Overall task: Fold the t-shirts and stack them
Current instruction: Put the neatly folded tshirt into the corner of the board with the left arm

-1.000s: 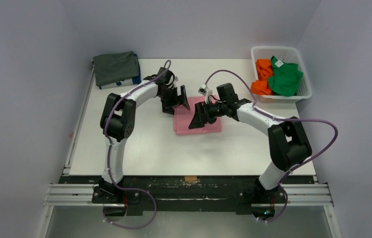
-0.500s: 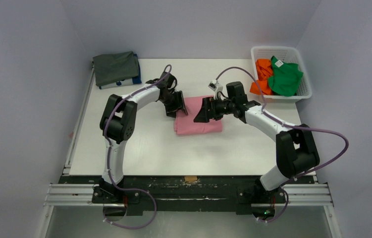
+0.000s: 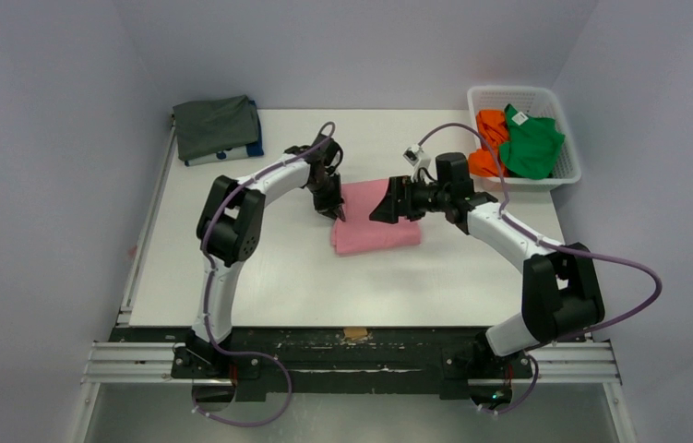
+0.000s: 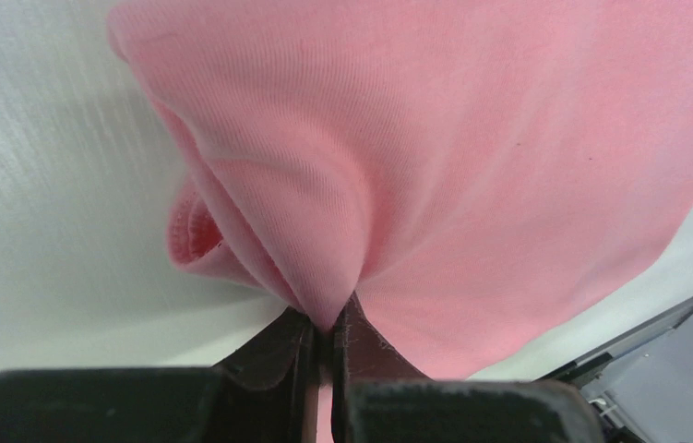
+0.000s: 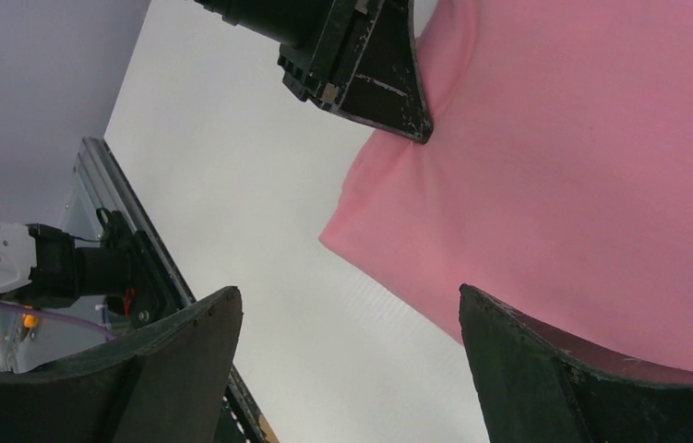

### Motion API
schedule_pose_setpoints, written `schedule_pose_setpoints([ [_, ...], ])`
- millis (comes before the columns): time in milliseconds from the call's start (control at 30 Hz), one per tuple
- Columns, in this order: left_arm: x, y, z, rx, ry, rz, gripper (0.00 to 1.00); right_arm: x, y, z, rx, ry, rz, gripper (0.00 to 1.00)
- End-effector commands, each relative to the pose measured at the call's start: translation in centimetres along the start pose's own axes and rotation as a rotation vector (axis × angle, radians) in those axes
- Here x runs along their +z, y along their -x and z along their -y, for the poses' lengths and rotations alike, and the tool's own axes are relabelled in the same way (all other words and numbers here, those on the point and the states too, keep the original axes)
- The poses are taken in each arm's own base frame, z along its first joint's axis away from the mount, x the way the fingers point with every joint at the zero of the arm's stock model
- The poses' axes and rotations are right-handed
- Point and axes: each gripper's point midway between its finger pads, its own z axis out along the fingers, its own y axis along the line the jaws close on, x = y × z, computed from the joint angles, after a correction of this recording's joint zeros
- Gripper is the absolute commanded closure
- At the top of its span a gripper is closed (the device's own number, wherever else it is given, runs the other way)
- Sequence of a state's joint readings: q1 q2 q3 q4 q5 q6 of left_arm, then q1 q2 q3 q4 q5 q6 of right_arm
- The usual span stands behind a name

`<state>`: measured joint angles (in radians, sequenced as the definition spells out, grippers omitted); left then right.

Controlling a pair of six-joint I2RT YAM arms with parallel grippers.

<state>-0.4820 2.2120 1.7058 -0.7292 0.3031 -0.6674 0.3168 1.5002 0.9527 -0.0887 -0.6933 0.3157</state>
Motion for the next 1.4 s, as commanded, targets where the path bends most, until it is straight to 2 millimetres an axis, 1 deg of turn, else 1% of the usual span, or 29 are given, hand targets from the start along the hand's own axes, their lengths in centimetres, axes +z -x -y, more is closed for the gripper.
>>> schedule_pose_setpoints([
  [0, -2.8, 2.7, -1.4, 0.130, 0.158, 0.120, 1.00, -1.3, 2.1, -0.3, -0.051, -0.027, 0.089, 0.13],
  [100, -5.1, 5.8, -2.4, 0.224, 0.287, 0.208, 1.00, -1.4, 2.8, 0.3, -0.049, -0.068, 0.121, 0.13],
  [167, -6.4, 8.1, -3.5, 0.268, 0.388, 0.271, 1.00, -1.7, 3.3, 1.3, -0.043, -0.139, 0.160, 0.13],
  [233, -7.5, 10.2, -4.5, 0.288, 0.470, 0.318, 1.00, -2.6, 3.9, 2.4, -0.041, -0.227, 0.211, 0.13],
  [300, -8.3, 11.8, -5.5, 0.274, 0.502, 0.343, 1.00, -3.7, 4.4, 3.4, -0.047, -0.311, 0.260, 0.12],
  [400, -9.7, 14.3, -6.6, 0.237, 0.497, 0.393, 1.00, -5.1, 5.1, 4.5, -0.051, -0.410, 0.318, 0.12],
  [533, -12.8, 17.5, -8.2, 0.216, 0.524, 0.499, 1.00, -6.1, 5.5, 5.0, -0.060, -0.466, 0.347, 0.12],
  [733, -18.3, 21.1, -10.8, 0.178, 0.642, 0.643, 1.00, -6.5, 5.9, 5.9, -0.058, -0.520, 0.360, 0.12],
  [900, -20.7, 24.0, -12.4, 0.146, 0.673, 0.744, 1.00, -6.9, 6.1, 6.3, -0.058, -0.550, 0.374, 0.12],
  [1200, -26.2, 29.1, -13.1, 0.053, 0.659, 1.012, 1.00, -6.7, 6.0, 7.0, -0.046, -0.575, 0.375, 0.12],
  [1367, -29.5, 31.3, -13.7, -0.008, 0.621, 1.141, 1.00, -6.6, 6.1, 7.4, -0.037, -0.586, 0.379, 0.12],
])
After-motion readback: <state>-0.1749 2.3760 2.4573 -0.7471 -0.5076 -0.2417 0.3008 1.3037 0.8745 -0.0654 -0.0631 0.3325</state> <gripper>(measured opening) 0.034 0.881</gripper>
